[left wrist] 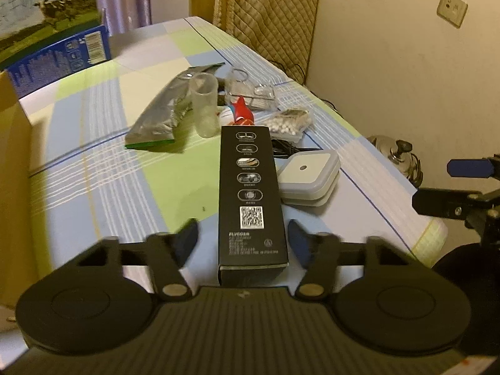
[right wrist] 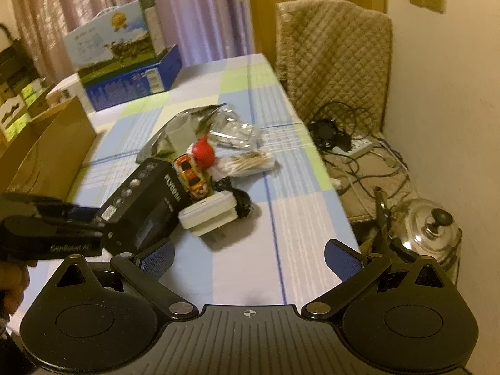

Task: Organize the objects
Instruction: 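Move the left tool to the black FLYCO box and grasp it, then grasp the white square plug-in device with the right tool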

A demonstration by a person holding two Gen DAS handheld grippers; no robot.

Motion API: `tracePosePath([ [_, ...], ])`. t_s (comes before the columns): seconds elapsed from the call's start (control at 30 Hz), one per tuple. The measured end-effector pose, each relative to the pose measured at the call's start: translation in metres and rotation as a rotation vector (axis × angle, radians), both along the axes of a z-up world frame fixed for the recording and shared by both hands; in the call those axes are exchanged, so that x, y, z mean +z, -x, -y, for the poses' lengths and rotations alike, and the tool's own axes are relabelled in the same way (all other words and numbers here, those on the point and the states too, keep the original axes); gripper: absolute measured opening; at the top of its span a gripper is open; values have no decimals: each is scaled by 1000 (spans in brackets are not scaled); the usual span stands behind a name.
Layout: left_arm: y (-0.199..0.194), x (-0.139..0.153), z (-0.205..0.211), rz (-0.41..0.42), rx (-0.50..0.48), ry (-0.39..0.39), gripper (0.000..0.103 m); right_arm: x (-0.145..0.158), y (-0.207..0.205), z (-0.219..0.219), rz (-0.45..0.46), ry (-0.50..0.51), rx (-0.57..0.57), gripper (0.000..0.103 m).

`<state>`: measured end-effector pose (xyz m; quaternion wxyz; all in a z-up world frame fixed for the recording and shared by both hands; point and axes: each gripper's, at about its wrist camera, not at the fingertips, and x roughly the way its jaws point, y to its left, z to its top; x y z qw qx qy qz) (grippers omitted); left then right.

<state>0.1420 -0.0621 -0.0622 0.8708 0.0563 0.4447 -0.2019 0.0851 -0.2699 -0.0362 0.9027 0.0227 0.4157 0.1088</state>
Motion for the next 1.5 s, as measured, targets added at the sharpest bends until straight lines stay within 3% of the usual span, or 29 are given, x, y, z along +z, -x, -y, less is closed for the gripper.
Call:
tracePosePath([
  [0.27,12,5,-25,26,52,-72,38,-11,-26,-43,27,99,203,100],
  [0.47,24,7,-55,21,115,-80,39,-39,-59,-67,-3,223,313,99],
  [0.6,22,3,-59,12,100,-69,49,-59,-78,-73,-49,245,380,82],
  [0.83,4,4,-54,4,52,-70,49,-70,-91,-76,-68,267,375,63],
  [1.13,-19,0,-48,-39,-1,-135,38,-66,-70,-84,-55,274,332,63],
  [1.5,-7,26,-68,-42,8,-93,38,-31,-41,-100,-20,239,323,62],
])
